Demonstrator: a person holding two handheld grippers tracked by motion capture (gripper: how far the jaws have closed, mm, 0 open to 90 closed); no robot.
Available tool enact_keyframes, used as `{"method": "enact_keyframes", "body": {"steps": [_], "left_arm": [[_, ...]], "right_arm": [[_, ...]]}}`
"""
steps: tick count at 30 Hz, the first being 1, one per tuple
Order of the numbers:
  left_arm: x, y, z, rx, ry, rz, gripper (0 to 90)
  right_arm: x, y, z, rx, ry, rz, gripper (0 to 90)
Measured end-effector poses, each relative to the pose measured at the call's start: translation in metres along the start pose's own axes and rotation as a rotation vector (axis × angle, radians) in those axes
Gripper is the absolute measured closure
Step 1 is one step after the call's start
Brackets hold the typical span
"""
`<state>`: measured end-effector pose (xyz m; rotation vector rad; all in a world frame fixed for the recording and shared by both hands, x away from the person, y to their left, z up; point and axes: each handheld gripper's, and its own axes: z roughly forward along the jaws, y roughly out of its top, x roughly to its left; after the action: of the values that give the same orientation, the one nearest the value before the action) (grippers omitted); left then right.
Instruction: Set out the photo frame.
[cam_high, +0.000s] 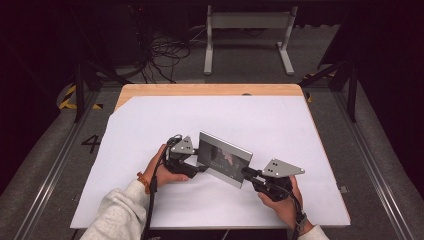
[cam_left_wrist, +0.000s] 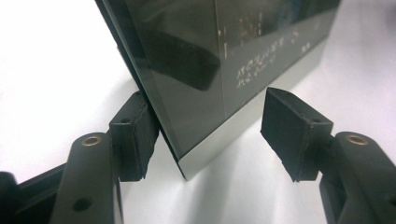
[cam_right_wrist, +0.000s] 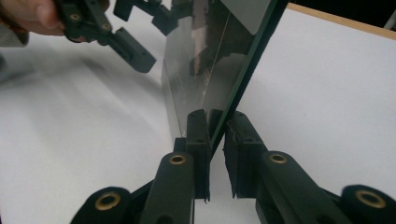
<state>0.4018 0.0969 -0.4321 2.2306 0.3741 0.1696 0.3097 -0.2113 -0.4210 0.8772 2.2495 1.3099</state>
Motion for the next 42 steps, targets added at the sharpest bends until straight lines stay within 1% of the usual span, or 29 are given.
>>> {"method": "enact_keyframes", "body": {"steps": [2,4,5,6,10,12,14,16,19,21,23,25,27,28,30,31,32,33,37,38,42], "left_arm": [[-0.005,-0.004,-0.006,0.001,0.023,-0.011,44.0],[-0.006,-0.005,-0.007,0.001,0.026,-0.016,48.2],[-0.008,-0.006,-0.009,0.006,0.034,-0.012,48.2],[-0.01,-0.008,-0.012,0.012,0.049,-0.005,50.7],[-0.019,-0.015,-0.016,-0.019,0.099,-0.074,62.4],[-0.022,-0.017,-0.017,-0.022,0.116,-0.084,66.1],[-0.025,-0.019,-0.018,-0.024,0.135,-0.08,68.4],[-0.026,-0.02,-0.018,-0.031,0.136,-0.086,68.9],[-0.027,-0.022,-0.017,-0.034,0.137,-0.081,69.1],[-0.028,-0.024,-0.015,-0.021,0.14,-0.078,68.7],[-0.029,-0.025,-0.013,-0.005,0.151,-0.058,67.7],[-0.03,-0.027,-0.01,0.001,0.148,-0.057,67.2],[-0.031,-0.028,-0.008,0.01,0.143,-0.057,67.6],[-0.032,-0.029,-0.006,0.017,0.148,-0.048,67.5],[-0.034,-0.03,-0.004,0.031,0.169,-0.027,66.9],[-0.035,-0.03,-0.004,0.036,0.171,-0.025,67.0],[-0.035,-0.031,-0.004,0.034,0.167,-0.032,67.4],[-0.035,-0.031,-0.004,0.033,0.167,-0.034,67.5],[-0.035,-0.03,-0.001,0.041,0.189,-0.015,67.3],[-0.035,-0.03,-0.001,0.042,0.189,-0.014,67.3],[-0.035,-0.03,0.0,0.041,0.194,-0.023,67.6]], "right_arm": [[-0.001,0.0,0.002,-0.002,-0.004,0.006,80.0],[-0.002,0.0,0.003,-0.005,-0.006,0.011,79.6],[-0.002,0.0,0.003,-0.005,-0.006,0.011,79.6],[-0.002,0.001,0.004,-0.007,-0.007,0.011,79.5],[-0.003,0.001,0.008,-0.017,-0.021,0.001,77.6],[-0.003,0.001,0.009,-0.018,-0.022,0.002,77.0],[-0.004,0.002,0.011,-0.017,-0.025,-0.003,76.4],[-0.004,0.003,0.013,-0.018,-0.031,-0.006,75.8],[-0.005,0.003,0.013,-0.013,-0.023,-0.012,75.8],[-0.005,0.002,0.012,-0.003,-0.029,-0.019,76.2],[-0.005,-0.004,0.013,0.029,-0.032,-0.035,76.6],[-0.007,-0.009,0.015,0.057,-0.012,-0.017,76.9],[-0.007,-0.014,0.017,0.071,0.001,-0.017,79.9],[-0.006,-0.014,0.018,0.077,0.0,-0.023,79.0],[-0.004,-0.014,0.021,0.082,-0.013,-0.039,77.3],[-0.003,-0.014,0.022,0.083,-0.024,-0.051,77.2],[-0.004,-0.013,0.023,0.085,-0.026,-0.053,77.2],[-0.005,-0.013,0.024,0.082,-0.022,-0.043,77.2],[-0.008,-0.012,0.026,0.079,-0.038,-0.041,76.3],[-0.008,-0.012,0.027,0.079,-0.047,-0.047,75.9],[-0.009,-0.01,0.03,0.082,-0.057,-0.045,75.2]]}}
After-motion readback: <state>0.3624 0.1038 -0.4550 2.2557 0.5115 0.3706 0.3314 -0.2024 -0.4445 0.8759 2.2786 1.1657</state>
